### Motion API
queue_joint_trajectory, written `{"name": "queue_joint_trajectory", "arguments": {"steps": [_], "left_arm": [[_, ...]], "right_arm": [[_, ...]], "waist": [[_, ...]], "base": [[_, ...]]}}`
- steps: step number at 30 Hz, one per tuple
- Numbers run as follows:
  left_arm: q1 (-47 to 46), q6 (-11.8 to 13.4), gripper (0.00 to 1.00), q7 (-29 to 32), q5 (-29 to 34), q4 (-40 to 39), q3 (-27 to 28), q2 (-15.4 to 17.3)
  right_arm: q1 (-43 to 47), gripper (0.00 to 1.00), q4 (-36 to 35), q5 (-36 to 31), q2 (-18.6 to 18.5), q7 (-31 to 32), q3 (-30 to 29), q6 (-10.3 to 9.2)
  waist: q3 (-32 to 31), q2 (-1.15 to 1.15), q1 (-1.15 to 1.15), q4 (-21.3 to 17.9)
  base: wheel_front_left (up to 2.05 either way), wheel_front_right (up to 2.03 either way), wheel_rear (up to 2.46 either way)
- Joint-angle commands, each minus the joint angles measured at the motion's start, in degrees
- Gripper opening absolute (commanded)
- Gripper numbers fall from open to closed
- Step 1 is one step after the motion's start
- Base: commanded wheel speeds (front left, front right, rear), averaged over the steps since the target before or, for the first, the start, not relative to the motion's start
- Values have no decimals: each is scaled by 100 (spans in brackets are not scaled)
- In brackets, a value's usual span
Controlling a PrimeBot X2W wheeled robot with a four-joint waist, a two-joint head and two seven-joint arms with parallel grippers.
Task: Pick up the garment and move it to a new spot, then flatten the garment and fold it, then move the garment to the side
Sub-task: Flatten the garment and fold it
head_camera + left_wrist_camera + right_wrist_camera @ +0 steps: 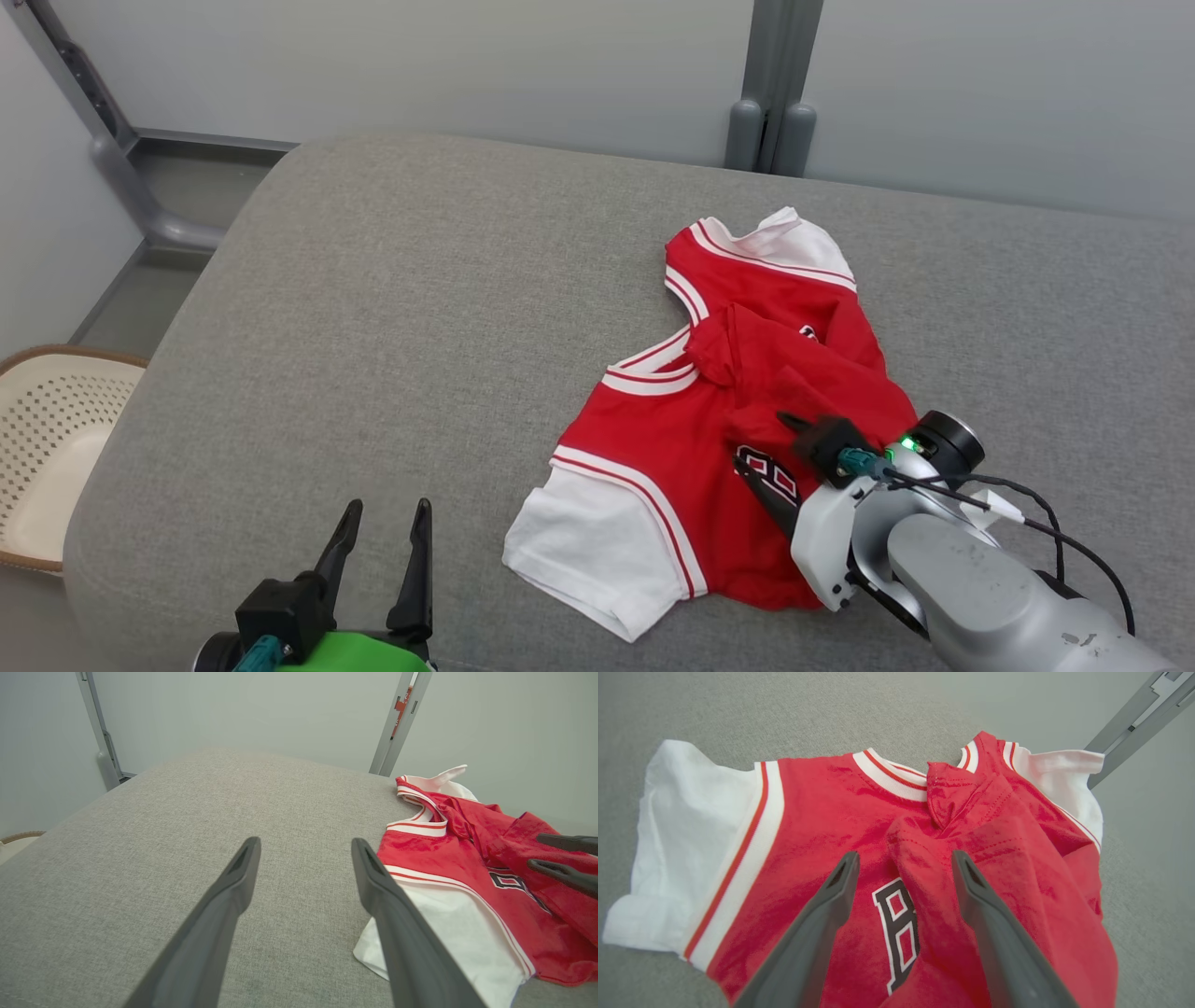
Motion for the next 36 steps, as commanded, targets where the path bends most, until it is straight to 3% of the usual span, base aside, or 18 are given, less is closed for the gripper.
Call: {"name": "queue_joint_trajectory", "arguments": {"steps": [1, 4, 5, 6, 12, 23, 27, 31, 32, 33, 34, 36], "left_arm": [[-76, -13, 100, -1, -47, -10, -2, 12], [-84, -15, 100, -1, -58, 5, -5, 11], [-86, -15, 100, -1, -67, 7, -6, 11], [-86, -14, 100, -1, -73, 7, -4, 11], [30, 38, 100, -1, -78, -6, 93, 10], [208, 56, 100, -1, -102, -60, 171, 11], [206, 60, 100, -1, -94, -61, 143, 12], [153, 55, 100, -1, -74, -60, 105, 13], [144, 53, 100, -1, -72, -58, 106, 13], [134, 51, 100, -1, -64, -53, 102, 13], [129, 48, 100, -1, -51, -42, 95, 13], [126, 42, 100, -1, -25, -28, 108, 13]], "right_arm": [[-95, 100, 259, -25, 61, 72, 30, -5], [-218, 100, 753, -48, 170, 130, 76, -5], [-296, 24, 917, -79, 208, 89, 83, -5], [-317, 0, 987, -66, 241, 58, 66, -5], [-272, 0, 1101, 138, 301, -196, -368, -5], [1741, 0, -1592, 112, -167, -203, -2965, -7], [2521, 0, -2105, 210, -31, -203, -3770, -5], [3198, 0, -2072, 310, 150, -204, -4515, -5], [3301, 31, -1983, 281, 186, -205, -4563, -5], [3333, 90, -1992, 252, 225, -205, -4601, -4], [3346, 100, -2013, 192, 218, -205, -4627, -4], [3335, 100, -2146, 57, 195, -205, -4704, -4]], "waist": [[72, 0, 0, 91], [104, 0, 0, 141], [113, 0, 0, 151], [117, 0, 0, 151], [28, 0, 0, -45], [-97, 0, 0, -991], [-90, 0, 0, -1197], [-70, 0, 0, -1247], [-69, 0, 0, -1248], [-66, 0, 0, -1247], [-64, 0, 0, -1238], [-75, 0, 0, -1214]], "base": [[0, 0, 0], [0, 0, 0], [0, 0, 0], [0, 0, 0], [0, 0, 0], [0, 0, 0], [0, 0, 0], [0, 0, 0], [0, 0, 0], [0, 0, 0], [0, 0, 0], [0, 0, 0]]}}
